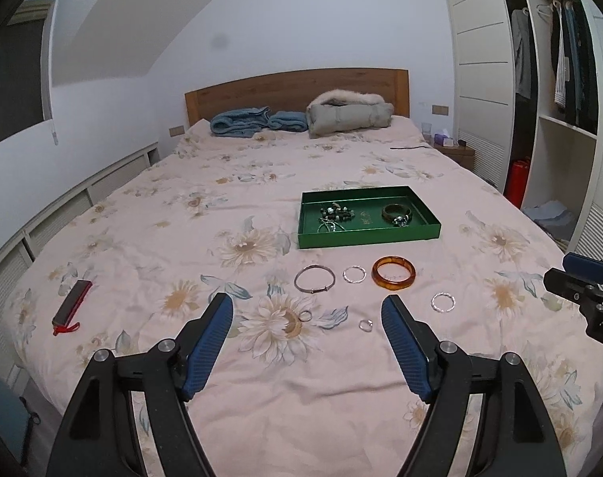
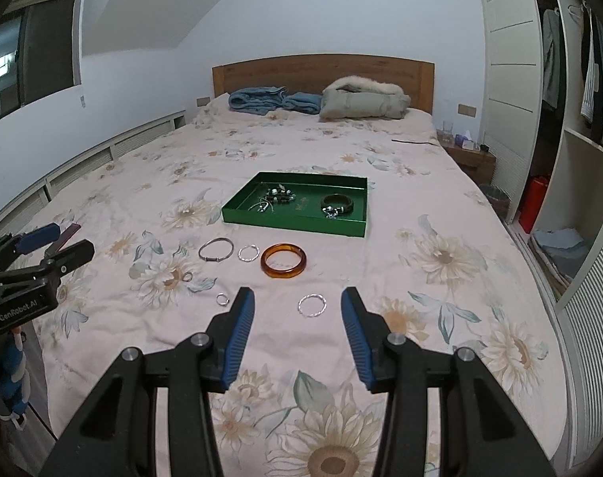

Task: Organize jewelry
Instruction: 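Withdraw both grippers from the tray and approach the remaining rings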

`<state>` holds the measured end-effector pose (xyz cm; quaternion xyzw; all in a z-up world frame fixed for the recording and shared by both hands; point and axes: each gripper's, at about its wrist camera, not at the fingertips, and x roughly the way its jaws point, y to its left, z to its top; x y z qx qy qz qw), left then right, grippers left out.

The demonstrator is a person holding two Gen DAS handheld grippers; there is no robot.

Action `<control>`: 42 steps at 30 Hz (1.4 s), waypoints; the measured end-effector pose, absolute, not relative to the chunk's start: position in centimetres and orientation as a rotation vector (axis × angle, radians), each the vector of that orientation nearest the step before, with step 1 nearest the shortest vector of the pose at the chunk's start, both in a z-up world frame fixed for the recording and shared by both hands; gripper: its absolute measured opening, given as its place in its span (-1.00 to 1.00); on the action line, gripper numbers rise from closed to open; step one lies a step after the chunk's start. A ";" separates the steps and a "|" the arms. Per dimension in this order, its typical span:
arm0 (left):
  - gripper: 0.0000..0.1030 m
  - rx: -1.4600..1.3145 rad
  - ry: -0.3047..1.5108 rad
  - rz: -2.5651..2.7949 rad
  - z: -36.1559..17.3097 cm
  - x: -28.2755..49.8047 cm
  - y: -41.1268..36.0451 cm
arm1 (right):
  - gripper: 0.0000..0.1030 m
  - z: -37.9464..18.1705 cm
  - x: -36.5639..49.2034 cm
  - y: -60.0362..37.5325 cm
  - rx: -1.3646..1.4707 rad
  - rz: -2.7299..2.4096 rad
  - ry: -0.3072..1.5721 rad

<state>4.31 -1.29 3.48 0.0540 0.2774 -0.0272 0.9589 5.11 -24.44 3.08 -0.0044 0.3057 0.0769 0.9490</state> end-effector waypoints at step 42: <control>0.49 0.106 0.704 -0.062 -1.4 8.2 -2.2 | -0.15 -2.8 7.3 -26.0 0.013 0.131 0.723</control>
